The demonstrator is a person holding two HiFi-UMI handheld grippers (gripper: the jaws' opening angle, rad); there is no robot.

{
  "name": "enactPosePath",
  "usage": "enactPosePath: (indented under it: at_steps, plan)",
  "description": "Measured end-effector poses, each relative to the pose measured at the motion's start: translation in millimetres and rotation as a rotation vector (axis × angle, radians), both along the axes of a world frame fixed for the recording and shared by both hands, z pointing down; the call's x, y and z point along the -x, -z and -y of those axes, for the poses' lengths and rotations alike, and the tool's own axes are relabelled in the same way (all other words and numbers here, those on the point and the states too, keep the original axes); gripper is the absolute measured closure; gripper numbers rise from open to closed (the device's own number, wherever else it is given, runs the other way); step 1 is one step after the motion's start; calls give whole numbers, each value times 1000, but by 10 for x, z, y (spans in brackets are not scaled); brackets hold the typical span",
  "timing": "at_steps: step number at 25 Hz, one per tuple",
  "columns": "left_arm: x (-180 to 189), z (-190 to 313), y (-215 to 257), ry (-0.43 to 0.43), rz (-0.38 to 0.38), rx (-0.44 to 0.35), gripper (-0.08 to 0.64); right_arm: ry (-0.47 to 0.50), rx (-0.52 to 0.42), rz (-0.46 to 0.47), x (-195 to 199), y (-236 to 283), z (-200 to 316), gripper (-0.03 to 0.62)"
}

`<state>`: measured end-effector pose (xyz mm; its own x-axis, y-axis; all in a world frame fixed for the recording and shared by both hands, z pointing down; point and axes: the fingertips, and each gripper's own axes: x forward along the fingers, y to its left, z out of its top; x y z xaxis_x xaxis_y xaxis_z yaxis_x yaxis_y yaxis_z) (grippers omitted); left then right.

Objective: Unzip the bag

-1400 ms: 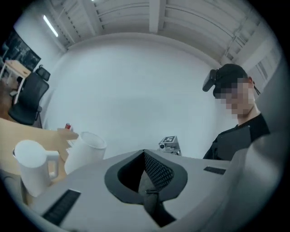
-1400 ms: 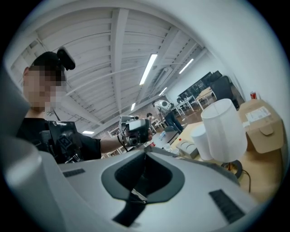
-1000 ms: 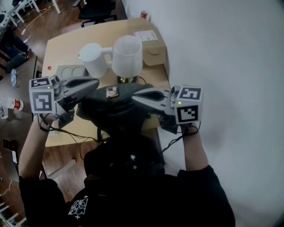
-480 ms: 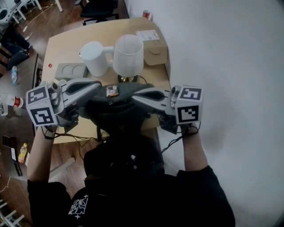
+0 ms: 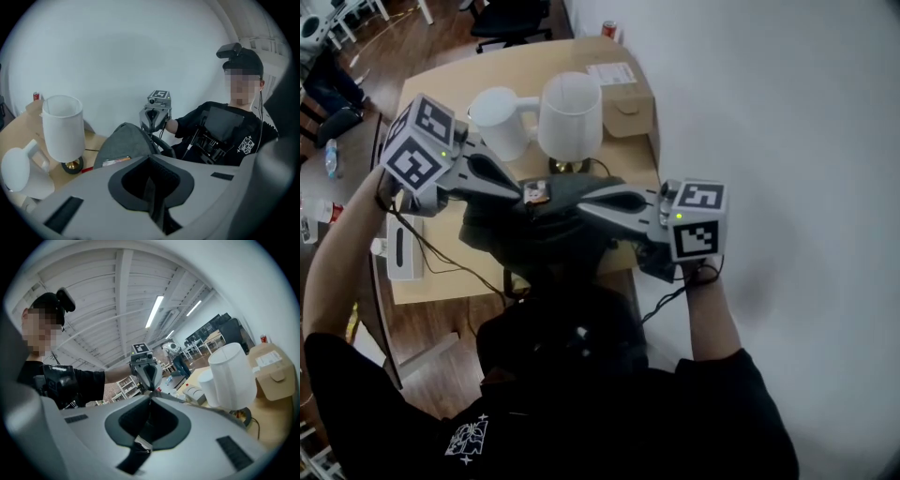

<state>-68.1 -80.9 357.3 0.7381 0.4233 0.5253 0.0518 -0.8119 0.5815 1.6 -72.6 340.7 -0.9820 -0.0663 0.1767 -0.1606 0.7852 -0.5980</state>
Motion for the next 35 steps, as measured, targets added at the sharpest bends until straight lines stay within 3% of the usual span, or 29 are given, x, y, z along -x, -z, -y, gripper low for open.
enactPosePath:
  at_steps: [3, 5, 8, 16, 23, 26, 30, 33, 35]
  plan:
    - [-30, 36, -64, -48, 50, 19, 554, 3, 5, -1, 2, -2, -6, 583]
    - [-51, -19, -20, -70, 38, 75, 457, 5, 6, -3, 2, -3, -10, 583]
    - [-67, -20, -45, -73, 45, 149, 411, 6, 6, -4, 3, -2, -12, 583]
    - [-135, -146, -110, -181, 106, 389, 411, 5, 11, 1, -5, -15, -15, 583]
    - [-159, -169, -198, -245, 136, 425, 411, 3, 12, 6, -2, -15, -11, 583]
    - [-169, -174, -210, -258, 155, 354, 459, -1, 8, 4, -5, -16, -3, 583]
    - [-187, -128, -27, -234, 158, 111, 531, -26, -27, -15, -9, 8, 15, 583]
    - [-183, -168, 138, -145, 173, -121, 552, -39, -70, -48, 4, 56, 25, 583]
    - [-172, -236, 149, -2, 179, -235, 554, -24, -91, -79, 35, 67, 14, 583]
